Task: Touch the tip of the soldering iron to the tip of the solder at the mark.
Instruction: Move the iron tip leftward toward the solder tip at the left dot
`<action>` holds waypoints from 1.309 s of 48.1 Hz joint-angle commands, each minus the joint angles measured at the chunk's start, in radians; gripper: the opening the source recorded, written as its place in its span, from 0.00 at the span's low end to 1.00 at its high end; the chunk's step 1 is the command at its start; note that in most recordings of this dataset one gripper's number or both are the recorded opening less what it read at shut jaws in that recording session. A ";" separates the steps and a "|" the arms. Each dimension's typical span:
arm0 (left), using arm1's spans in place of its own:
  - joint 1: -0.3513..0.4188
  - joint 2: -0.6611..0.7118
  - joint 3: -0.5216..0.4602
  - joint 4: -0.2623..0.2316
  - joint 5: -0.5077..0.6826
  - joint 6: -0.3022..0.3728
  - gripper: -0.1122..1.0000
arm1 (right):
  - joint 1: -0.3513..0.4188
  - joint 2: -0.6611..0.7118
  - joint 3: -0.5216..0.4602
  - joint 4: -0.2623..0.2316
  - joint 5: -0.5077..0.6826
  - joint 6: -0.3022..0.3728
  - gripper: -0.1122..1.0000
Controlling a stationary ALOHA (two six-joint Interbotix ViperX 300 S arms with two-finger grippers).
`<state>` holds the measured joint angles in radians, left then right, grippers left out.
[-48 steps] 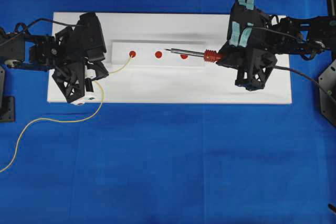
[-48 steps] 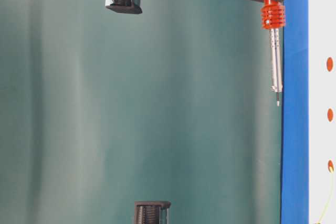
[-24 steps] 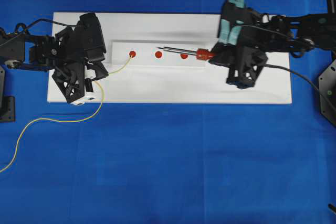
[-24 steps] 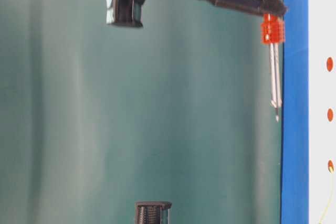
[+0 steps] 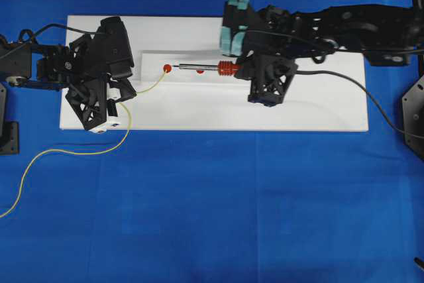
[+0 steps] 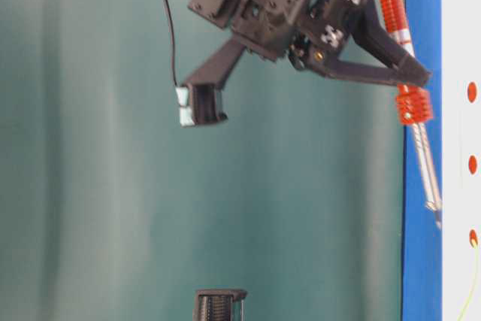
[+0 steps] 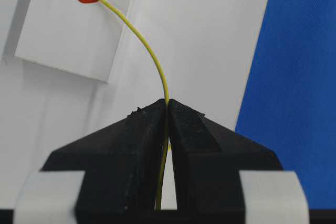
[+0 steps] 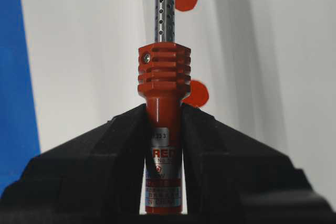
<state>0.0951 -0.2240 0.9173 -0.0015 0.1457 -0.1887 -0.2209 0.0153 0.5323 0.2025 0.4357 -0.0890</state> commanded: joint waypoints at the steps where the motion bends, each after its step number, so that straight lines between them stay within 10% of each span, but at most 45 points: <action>1: -0.003 -0.009 -0.008 -0.002 -0.002 0.000 0.13 | -0.003 0.008 -0.041 -0.003 0.000 0.003 0.16; 63: -0.003 -0.012 -0.008 -0.002 0.003 -0.002 0.13 | -0.015 0.078 -0.094 -0.034 0.051 0.017 0.16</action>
<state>0.0936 -0.2240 0.9173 -0.0031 0.1519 -0.1887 -0.2270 0.1074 0.4633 0.1733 0.4893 -0.0736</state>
